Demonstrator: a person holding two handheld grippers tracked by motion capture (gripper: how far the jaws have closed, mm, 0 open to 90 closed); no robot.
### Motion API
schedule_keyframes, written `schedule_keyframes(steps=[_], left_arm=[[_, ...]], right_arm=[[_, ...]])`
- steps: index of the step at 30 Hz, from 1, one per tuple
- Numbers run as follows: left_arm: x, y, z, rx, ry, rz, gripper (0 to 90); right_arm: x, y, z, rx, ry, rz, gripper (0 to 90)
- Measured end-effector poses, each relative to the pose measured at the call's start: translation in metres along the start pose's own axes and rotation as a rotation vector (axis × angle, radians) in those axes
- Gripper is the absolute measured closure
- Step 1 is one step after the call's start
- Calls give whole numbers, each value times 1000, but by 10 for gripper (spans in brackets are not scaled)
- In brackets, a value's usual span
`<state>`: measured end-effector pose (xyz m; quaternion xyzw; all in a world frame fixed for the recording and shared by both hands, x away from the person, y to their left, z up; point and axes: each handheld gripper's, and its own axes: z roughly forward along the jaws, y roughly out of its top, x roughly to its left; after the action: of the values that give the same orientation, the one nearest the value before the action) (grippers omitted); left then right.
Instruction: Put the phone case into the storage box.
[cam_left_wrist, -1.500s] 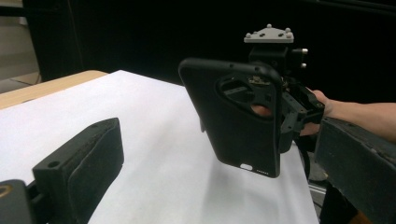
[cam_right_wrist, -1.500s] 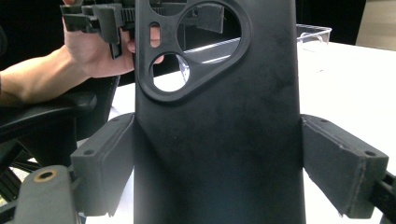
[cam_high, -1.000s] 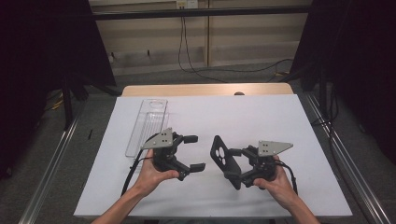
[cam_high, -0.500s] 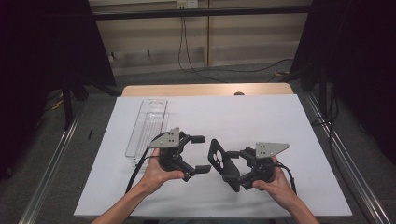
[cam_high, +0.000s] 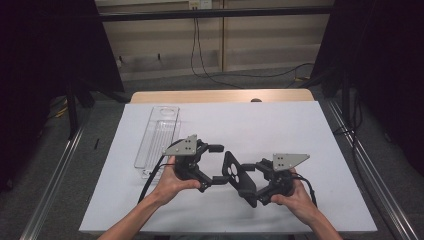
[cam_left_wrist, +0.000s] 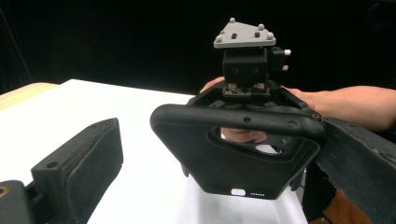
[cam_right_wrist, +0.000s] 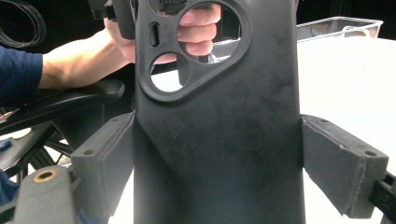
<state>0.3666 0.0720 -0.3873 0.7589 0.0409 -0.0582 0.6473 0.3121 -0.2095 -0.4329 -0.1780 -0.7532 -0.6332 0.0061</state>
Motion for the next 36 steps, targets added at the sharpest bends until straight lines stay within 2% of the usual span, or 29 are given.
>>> schedule_keyframes(steps=[7, 21, 32, 36], left_arm=[[0, 1, 3, 8, -24, 20, 13], [-3, 0, 8, 13, -100, 44, 83], [-2, -1, 6, 31, -113, 56, 106], [-2, -1, 6, 35, -121, 47, 108]], right_arm=[[0, -1, 0, 11, 20, -7, 142], [2, -1, 1, 31, 54, -16, 142], [0, -2, 2, 27, 61, -9, 142], [0, -2, 2, 26, 63, -5, 142]])
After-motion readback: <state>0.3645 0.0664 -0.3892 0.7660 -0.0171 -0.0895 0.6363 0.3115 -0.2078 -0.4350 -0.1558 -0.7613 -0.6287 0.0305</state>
